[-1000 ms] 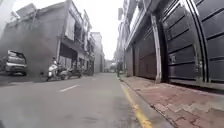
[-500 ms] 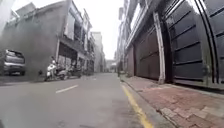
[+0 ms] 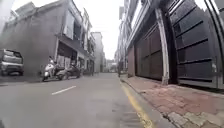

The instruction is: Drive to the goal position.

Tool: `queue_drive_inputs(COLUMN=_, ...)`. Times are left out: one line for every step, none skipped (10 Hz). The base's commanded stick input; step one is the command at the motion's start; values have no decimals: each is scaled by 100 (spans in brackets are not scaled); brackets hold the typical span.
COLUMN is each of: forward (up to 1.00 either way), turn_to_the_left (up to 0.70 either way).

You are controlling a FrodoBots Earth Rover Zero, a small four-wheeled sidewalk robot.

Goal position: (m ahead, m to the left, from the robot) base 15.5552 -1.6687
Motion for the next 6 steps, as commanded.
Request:
queue_drive_inputs(forward=49, turn_to_the_left=-28)
queue_drive_inputs(forward=49, turn_to_the_left=-49)
queue_drive_inputs(forward=49, turn_to_the_left=-45)
queue_drive_inputs(forward=49, turn_to_the_left=-30)
queue_drive_inputs(forward=49, turn_to_the_left=-13)
queue_drive_inputs(forward=49, turn_to_the_left=0)
